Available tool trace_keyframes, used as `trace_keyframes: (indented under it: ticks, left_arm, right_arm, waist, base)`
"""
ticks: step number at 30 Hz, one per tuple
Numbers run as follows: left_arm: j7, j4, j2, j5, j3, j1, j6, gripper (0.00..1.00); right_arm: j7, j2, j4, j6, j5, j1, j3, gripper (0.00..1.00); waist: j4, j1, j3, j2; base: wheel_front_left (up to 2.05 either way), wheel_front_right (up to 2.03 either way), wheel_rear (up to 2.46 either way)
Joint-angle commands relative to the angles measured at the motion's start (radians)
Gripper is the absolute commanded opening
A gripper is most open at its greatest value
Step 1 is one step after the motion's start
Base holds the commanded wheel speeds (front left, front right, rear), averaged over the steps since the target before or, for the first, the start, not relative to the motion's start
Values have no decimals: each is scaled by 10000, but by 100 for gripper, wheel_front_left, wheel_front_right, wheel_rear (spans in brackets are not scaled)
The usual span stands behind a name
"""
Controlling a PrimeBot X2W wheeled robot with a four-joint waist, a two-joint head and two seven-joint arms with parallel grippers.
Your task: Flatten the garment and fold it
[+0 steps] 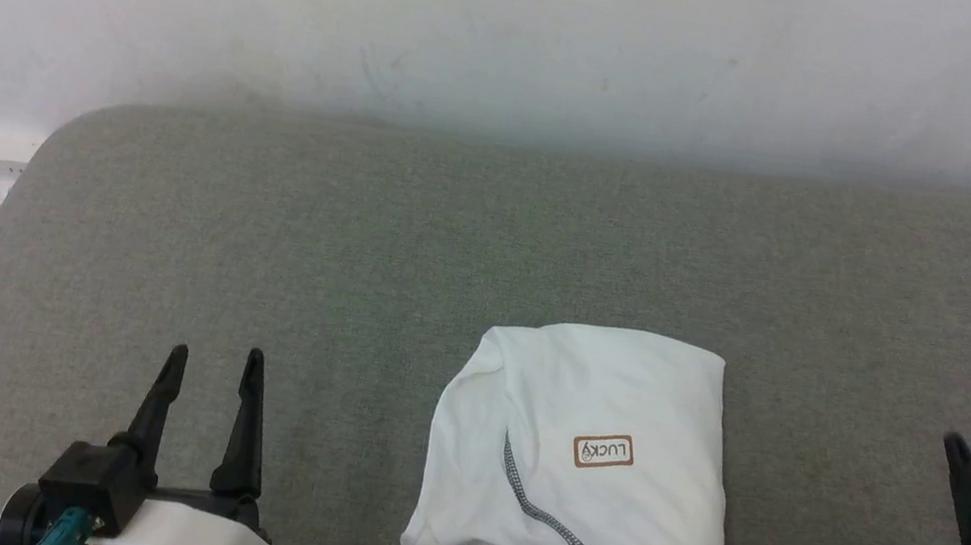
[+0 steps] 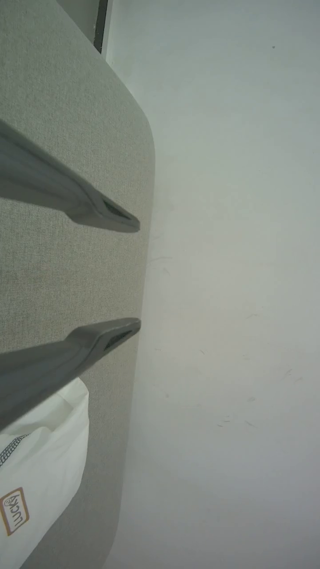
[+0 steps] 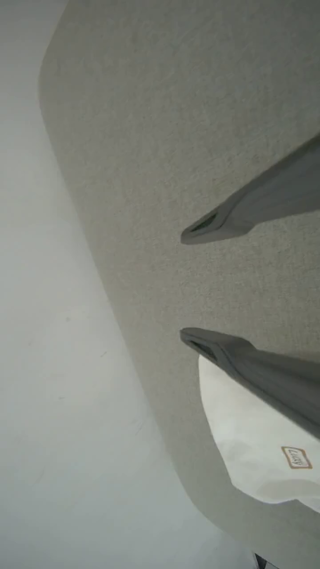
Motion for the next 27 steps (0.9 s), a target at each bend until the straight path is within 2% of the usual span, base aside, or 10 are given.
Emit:
trace_keyframes:
  ticks: [1,8,11,15,20,23,25,26,27]
  left_arm:
    - [-37,-33,27,-64,30,30,63,100]
    - [-43,-8,10,-109,-19,-25,44,100]
    - [-46,34,-2,-135,-40,-73,20,100]
    - [-49,67,-35,-149,-93,-207,-10,100]
    - [-52,94,-67,-143,-162,-431,-55,100]
    - [-54,130,-81,-142,-185,-531,-77,100]
    - [-55,149,-85,-136,-181,-569,-82,100]
    - [-56,160,-88,-135,-174,-578,-81,100]
    - [-57,172,-92,-133,-166,-580,-79,100]
  right_arm:
    - [261,34,143,-6,125,124,-170,100]
    - [4014,829,1820,-6,2162,78,-1318,100]
    - [5114,1180,2334,-6,2791,-353,-1387,100]
    - [5710,1552,2901,-6,3664,-1157,-1060,100]
    - [5702,1672,3647,-6,4462,-2171,-169,100]
    - [5571,1682,4044,-6,4494,-2534,647,100]
    - [5585,1684,4279,-6,4112,-2624,1283,100]
    - [5586,1663,4377,-6,3889,-2654,1560,96]
    - [5554,1595,4434,-6,3671,-2683,1819,34]
  waist:
    - [23,0,17,-1]
    - [174,0,84,-1]
    - [238,0,147,-1]
    - [329,0,305,-1]
    - [475,0,536,-1]
    - [569,0,613,-1]
    - [607,0,645,-1]
    - [618,0,651,-1]
    - [625,0,650,-1]
  base:
    - [0,0,0]
    - [0,0,0]
    - [0,0,0]
    - [0,0,0]
    - [0,0,0]
    - [0,0,0]
    - [0,0,0]
    - [0,0,0]
    - [0,0,0]
